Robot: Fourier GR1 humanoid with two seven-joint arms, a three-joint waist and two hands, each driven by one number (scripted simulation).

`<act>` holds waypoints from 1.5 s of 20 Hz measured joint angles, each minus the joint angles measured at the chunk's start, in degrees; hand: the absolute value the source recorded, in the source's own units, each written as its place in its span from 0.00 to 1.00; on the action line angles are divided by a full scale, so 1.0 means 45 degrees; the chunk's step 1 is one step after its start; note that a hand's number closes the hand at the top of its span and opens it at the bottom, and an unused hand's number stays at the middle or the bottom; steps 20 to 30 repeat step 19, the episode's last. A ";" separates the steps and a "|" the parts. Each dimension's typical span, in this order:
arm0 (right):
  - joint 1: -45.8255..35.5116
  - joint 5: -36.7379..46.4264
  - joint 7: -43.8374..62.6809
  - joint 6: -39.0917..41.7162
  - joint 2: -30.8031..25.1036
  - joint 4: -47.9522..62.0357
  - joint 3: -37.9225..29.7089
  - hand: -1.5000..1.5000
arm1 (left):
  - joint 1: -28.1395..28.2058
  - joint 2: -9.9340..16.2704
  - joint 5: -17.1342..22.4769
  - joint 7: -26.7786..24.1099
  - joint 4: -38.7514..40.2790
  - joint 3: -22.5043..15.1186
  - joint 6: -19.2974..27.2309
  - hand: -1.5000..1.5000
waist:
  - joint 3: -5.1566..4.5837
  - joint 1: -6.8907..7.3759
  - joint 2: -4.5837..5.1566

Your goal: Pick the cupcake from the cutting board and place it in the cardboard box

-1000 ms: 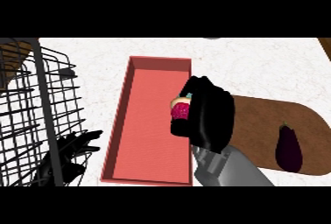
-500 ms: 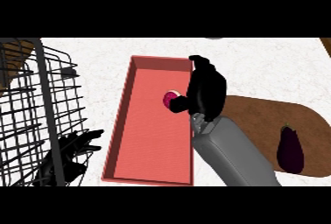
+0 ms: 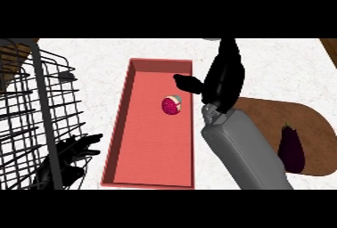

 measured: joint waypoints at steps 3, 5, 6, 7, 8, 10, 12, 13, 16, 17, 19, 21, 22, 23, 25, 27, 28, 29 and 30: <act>0.0294 -0.0025 -0.0281 -0.1366 0.0017 -0.0550 -0.0289 0.00 | 0.0150 0.0071 0.0092 0.0033 -0.0035 0.0050 0.0067 0.50 | 0.0012 -0.0175 -0.0057; 0.0681 0.0180 -0.0204 -0.2045 0.0031 -0.1017 -0.0490 0.00 | 0.0293 0.0131 0.0181 0.0061 -0.0081 0.0105 0.0125 0.50 | 0.0011 -0.0331 -0.0109; 0.0857 0.0281 -0.0137 -0.2298 0.0035 -0.1221 -0.0656 0.00 | 0.0371 0.0159 0.0218 0.0070 -0.0105 0.0133 0.0160 0.50 | 0.0019 -0.0415 -0.0129; 0.1087 0.0462 -0.0093 -0.2449 0.0042 -0.1545 -0.0832 0.00 | 0.0472 0.0188 0.0263 0.0083 -0.0132 0.0179 0.0189 0.50 | 0.0025 -0.0522 -0.0162; 0.1441 0.0608 -0.0059 -0.2574 0.0047 -0.1921 -0.0998 0.00 | 0.0573 0.0216 0.0285 0.0102 -0.0174 0.0222 0.0223 0.50 | 0.0021 -0.0623 -0.0191; 0.2263 0.0936 -0.0006 -0.2839 0.0058 -0.2686 -0.1136 0.00 | 0.0735 0.0224 0.0328 0.0069 -0.0201 0.0304 0.0244 0.50 | 0.0044 -0.0776 -0.0237; 0.3177 0.1120 0.0003 -0.2986 0.0069 -0.3725 -0.1315 0.00 | 0.0934 0.0240 0.0334 0.0068 -0.0283 0.0408 0.0284 0.50 | 0.0037 -0.0955 -0.0284; 0.3658 0.1179 0.0009 -0.3038 0.0073 -0.4252 -0.1323 0.00 | 0.0998 0.0243 0.0357 0.0062 -0.0304 0.0446 0.0285 0.50 | 0.0043 -0.1015 -0.0294; 0.5173 0.1134 -0.0014 -0.3063 -0.0063 -0.6077 -0.1229 0.00 | 0.1166 0.0319 0.0434 0.0101 -0.0406 0.0502 0.0365 0.50 | 0.0029 -0.1179 -0.0311; 0.5690 0.1036 -0.0052 -0.3039 -0.0173 -0.6714 -0.1136 0.00 | 0.1211 0.0348 0.0476 0.0122 -0.0424 0.0517 0.0389 0.50 | 0.0036 -0.1233 -0.0316; 0.6821 0.0835 -0.0081 -0.2907 -0.0440 -0.8033 -0.0903 0.00 | 0.1268 0.0391 0.0557 0.0141 -0.0447 0.0532 0.0418 0.50 | 0.0046 -0.1301 -0.0318; 0.6821 0.0835 -0.0081 -0.2907 -0.0440 -0.8033 -0.0903 0.00 | 0.1268 0.0391 0.0557 0.0141 -0.0447 0.0532 0.0418 0.50 | 0.0046 -0.1301 -0.0318; 0.6821 0.0835 -0.0081 -0.2907 -0.0440 -0.8033 -0.0903 0.00 | 0.1268 0.0391 0.0557 0.0141 -0.0447 0.0532 0.0418 0.50 | 0.0046 -0.1301 -0.0318; 0.6821 0.0835 -0.0081 -0.2907 -0.0440 -0.8033 -0.0903 0.00 | 0.1268 0.0391 0.0557 0.0141 -0.0447 0.0532 0.0418 0.50 | 0.0046 -0.1301 -0.0318; 0.6821 0.0835 -0.0081 -0.2907 -0.0440 -0.8033 -0.0903 0.00 | 0.1268 0.0391 0.0557 0.0141 -0.0447 0.0532 0.0418 0.50 | 0.0046 -0.1301 -0.0318; 0.6821 0.0835 -0.0081 -0.2907 -0.0440 -0.8033 -0.0903 0.00 | 0.1268 0.0391 0.0557 0.0141 -0.0447 0.0532 0.0418 0.50 | 0.0046 -0.1301 -0.0318; 0.6821 0.0835 -0.0081 -0.2907 -0.0440 -0.8033 -0.0903 0.00 | 0.1268 0.0391 0.0557 0.0141 -0.0447 0.0532 0.0418 0.50 | 0.0046 -0.1301 -0.0318; 0.6821 0.0835 -0.0081 -0.2907 -0.0440 -0.8033 -0.0903 0.00 | 0.1268 0.0391 0.0557 0.0141 -0.0447 0.0532 0.0418 0.50 | 0.0046 -0.1301 -0.0318; 0.6821 0.0835 -0.0081 -0.2907 -0.0440 -0.8033 -0.0903 0.00 | 0.1268 0.0391 0.0557 0.0141 -0.0447 0.0532 0.0418 0.50 | 0.0046 -0.1301 -0.0318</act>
